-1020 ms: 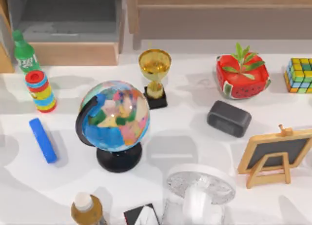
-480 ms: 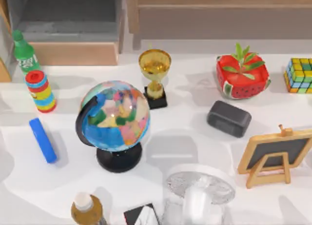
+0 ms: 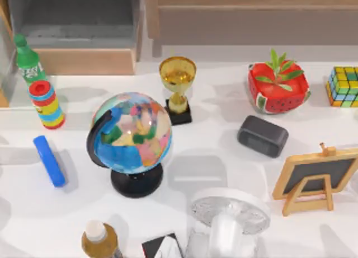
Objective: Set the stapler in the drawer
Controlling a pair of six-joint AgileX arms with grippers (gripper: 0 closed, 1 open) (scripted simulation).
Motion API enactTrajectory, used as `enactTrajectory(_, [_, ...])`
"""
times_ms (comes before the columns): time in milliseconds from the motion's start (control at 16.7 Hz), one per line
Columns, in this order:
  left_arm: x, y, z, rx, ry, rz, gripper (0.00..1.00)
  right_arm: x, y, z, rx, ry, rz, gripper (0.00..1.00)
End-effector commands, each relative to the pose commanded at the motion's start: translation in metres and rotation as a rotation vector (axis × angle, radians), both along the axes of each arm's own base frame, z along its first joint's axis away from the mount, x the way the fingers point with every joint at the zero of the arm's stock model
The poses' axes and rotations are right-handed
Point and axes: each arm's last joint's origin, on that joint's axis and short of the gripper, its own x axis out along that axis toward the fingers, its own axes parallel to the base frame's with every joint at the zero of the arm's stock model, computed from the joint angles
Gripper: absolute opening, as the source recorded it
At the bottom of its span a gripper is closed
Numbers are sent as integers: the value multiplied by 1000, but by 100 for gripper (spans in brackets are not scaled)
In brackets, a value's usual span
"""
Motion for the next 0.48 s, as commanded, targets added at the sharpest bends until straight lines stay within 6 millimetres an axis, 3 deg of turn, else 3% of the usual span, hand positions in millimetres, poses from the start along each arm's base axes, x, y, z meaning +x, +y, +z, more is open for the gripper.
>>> enactTrajectory(180, [-4, 0, 0, 4, -4, -4, 0, 0, 0, 0, 0, 0, 0, 100])
enactTrajectory(480, [-40, 0, -3, -5, 10, -5, 0, 0, 0, 0, 0, 0, 0, 100])
